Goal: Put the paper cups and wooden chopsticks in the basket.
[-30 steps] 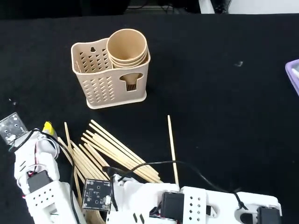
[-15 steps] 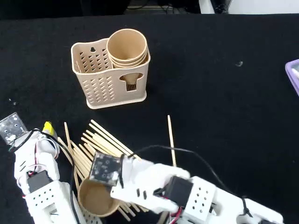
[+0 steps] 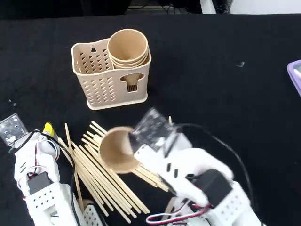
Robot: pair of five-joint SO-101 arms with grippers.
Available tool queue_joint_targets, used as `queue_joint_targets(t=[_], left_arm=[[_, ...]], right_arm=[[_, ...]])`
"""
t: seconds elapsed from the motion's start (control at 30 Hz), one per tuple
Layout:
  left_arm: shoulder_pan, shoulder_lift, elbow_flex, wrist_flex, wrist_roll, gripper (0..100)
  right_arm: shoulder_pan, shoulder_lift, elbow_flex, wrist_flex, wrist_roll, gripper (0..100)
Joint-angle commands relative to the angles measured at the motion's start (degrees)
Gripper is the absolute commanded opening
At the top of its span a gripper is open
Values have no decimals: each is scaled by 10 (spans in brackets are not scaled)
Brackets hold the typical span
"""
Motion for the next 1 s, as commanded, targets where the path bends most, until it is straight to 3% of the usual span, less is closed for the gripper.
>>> queue_joint_targets(t=[0.0, 0.23, 0.5, 0.77, 0.97], left_arm=[[-6, -6, -19, -13, -1, 205], [-6, -7, -18, -13, -1, 205], [-5, -7, -18, -13, -1, 205], [-5, -7, -18, -12, -1, 205], [-6, -7, -18, -12, -1, 205]], right_arm=[[68, -9, -135, 7, -3, 11], [142, 168, -335, -72, -4, 11], [192, 486, -565, -145, -146, 12], [194, 684, -759, -136, -164, 11], [195, 739, -807, -34, -164, 15]])
